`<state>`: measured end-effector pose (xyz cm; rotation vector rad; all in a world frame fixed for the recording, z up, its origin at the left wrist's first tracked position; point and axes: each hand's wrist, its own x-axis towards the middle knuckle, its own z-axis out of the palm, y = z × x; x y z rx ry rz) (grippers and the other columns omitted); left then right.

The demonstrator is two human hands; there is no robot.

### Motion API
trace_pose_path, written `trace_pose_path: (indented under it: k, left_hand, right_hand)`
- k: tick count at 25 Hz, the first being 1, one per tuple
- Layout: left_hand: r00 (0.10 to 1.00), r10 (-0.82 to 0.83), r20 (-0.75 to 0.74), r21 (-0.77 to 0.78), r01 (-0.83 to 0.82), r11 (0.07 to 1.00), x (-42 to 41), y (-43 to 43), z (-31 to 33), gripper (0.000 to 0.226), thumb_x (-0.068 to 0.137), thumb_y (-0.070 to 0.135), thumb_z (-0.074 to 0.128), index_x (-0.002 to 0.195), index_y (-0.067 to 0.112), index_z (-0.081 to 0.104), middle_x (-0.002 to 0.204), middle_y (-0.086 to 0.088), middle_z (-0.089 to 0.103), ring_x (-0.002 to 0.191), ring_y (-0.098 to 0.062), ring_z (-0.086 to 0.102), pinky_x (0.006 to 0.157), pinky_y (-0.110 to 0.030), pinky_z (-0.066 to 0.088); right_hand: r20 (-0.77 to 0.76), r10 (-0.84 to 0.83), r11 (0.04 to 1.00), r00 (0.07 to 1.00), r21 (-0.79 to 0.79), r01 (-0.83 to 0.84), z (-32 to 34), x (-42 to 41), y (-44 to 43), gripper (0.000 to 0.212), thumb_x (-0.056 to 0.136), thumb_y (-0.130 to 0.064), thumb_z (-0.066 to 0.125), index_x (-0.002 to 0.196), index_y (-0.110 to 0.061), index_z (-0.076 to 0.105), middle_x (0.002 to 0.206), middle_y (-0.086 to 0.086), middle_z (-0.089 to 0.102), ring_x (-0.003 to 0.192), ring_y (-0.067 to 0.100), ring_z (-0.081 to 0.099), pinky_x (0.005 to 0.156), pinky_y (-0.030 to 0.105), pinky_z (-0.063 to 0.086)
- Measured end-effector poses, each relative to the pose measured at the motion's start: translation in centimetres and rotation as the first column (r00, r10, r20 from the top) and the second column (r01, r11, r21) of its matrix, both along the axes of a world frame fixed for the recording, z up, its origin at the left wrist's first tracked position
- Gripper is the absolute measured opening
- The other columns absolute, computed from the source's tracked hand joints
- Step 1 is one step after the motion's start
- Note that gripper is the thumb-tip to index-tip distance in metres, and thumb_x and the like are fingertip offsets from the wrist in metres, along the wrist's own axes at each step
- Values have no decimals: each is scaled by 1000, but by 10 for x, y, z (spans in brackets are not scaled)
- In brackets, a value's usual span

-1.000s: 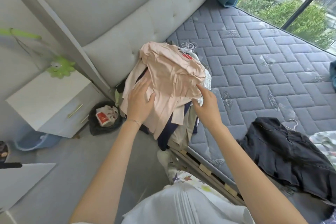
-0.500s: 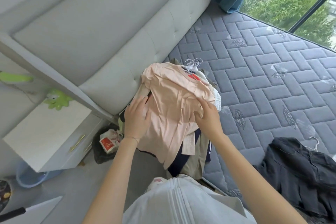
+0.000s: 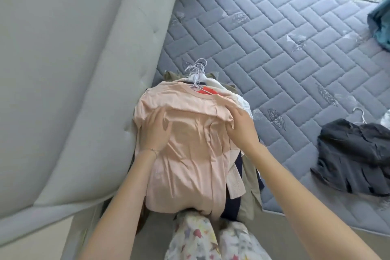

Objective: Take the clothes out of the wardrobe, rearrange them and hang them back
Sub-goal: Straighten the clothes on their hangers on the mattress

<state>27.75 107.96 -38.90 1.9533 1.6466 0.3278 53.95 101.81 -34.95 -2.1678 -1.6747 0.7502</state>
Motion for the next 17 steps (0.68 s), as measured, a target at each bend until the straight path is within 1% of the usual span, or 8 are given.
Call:
trace_pose_path:
  k: [2,5,8,11,13,15,16,17]
  left_hand:
    - [998,-48,-32,-15,47,999,1,41,-38,52,93,19,58,142,9,44,149,-12,41,141,-26,33,118,-41,21]
    - [993,-62,-100,10,63,998,4,96,-101,54,94,22,56,145,10,40,153,-10,35,144,-26,26,119,-44,14]
    - [984,-60,-168,79,74,994,13,135,-147,56,97,27,51,148,12,33,156,-6,30,146,-24,21,119,-45,10]
    - [980,-52,-194,112,75,991,26,161,-185,52,98,29,48,146,11,38,149,-13,39,139,-30,31,115,-43,15]
    - [972,-43,-229,193,89,977,30,168,-197,44,96,29,51,137,13,50,133,-18,50,123,-36,43,107,-44,26]
    - [966,-28,-255,223,87,971,28,172,-199,36,94,32,55,125,15,59,122,-17,55,111,-37,47,98,-45,33]
    - [968,-35,-249,221,92,971,26,173,-196,33,93,34,56,120,15,62,119,-16,56,109,-37,47,96,-44,34]
    - [971,-53,-235,220,107,970,24,174,-193,30,93,35,56,114,14,65,116,-14,58,107,-35,49,94,-43,35]
  right_hand:
    - [96,30,997,995,-72,-23,-36,5,21,57,86,-9,57,142,-14,47,145,7,46,135,28,40,111,39,30]
    - [126,16,996,992,-84,-5,-99,12,58,57,89,-14,58,144,-16,43,148,5,44,137,26,37,114,36,25]
    - [157,-33,995,987,-86,47,-150,16,97,57,92,-18,53,147,-16,38,149,6,42,137,27,36,113,36,25]
    - [175,-65,988,982,-124,87,-198,15,121,54,96,-27,48,148,-18,35,150,6,41,136,29,35,113,40,24]
    - [223,-80,988,972,-109,106,-213,13,127,48,96,-32,48,141,-17,42,141,8,47,129,32,39,108,42,27]
    - [274,-138,986,952,-57,160,-215,12,126,37,95,-33,49,128,-16,52,130,7,53,121,32,43,101,42,30]
    - [254,-183,981,950,-9,192,-212,12,123,31,94,-32,50,119,-15,57,123,7,56,116,31,47,97,42,32]
    - [190,-229,973,955,47,224,-207,12,119,25,93,-29,52,110,-13,60,114,6,59,109,30,51,93,41,36]
